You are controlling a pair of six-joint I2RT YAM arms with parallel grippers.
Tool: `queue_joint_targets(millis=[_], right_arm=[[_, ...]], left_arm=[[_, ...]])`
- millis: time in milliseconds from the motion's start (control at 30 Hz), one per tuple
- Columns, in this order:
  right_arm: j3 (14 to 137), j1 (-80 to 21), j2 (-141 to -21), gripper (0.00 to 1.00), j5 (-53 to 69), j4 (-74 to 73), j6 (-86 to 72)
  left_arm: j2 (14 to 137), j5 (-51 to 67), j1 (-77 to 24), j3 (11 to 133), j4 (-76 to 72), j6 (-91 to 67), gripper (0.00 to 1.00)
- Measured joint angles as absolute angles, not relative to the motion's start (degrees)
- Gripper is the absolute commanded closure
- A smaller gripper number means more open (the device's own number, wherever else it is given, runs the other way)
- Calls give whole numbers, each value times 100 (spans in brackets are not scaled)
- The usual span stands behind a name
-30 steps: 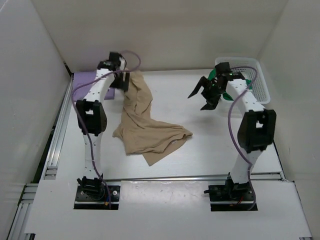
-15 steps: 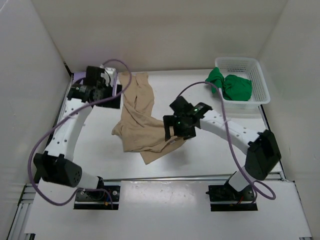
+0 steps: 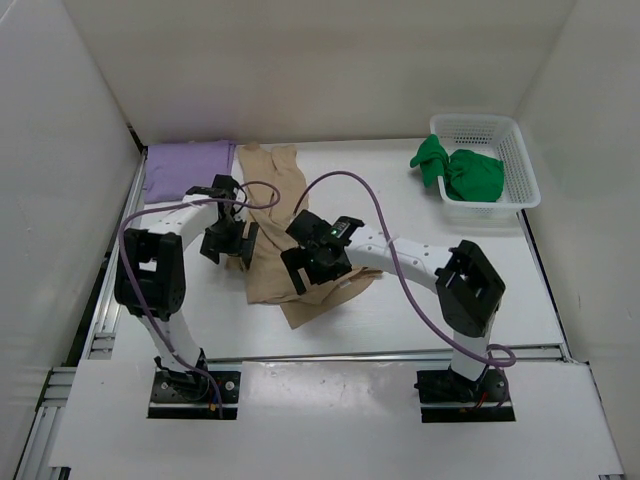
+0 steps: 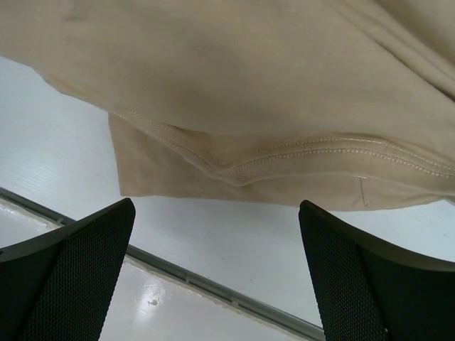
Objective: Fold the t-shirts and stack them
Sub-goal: Flatten out the tshirt
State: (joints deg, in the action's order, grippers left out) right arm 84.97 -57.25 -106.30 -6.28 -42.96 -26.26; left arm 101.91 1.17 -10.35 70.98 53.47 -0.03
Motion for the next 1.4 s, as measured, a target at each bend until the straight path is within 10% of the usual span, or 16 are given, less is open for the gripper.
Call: queue_joint_targets(millis=[300,700,933,1033,1133,1400], right_arm=[[7725,-5658,-10200,0,-762,-4106,-2655],[6484,-5660,-8818,0,-1098,-3957,-3004],[5586,-5675,-7599,0,-1599,-3986,-3284],[5527,-5675,-7109,0,-1900,-4108,-3551],[5527,-5699,-6871,0,-2067,-4191,-3754],[6359,-6355,-8276,0,-2012,-4495,-3439]], left_arm=[[10735,1028,-974,7247,5162,-40,90],[10392,2104,-910,8726,6877,-19,90],[9926,2884,-2506,10903,6943,-23,90],[10320,3129,-3055,11413,6093,12,60],[11531,3146,-3157,12761,5500,54,0],[13327,1754,-2987,13122,4821,-10,0]])
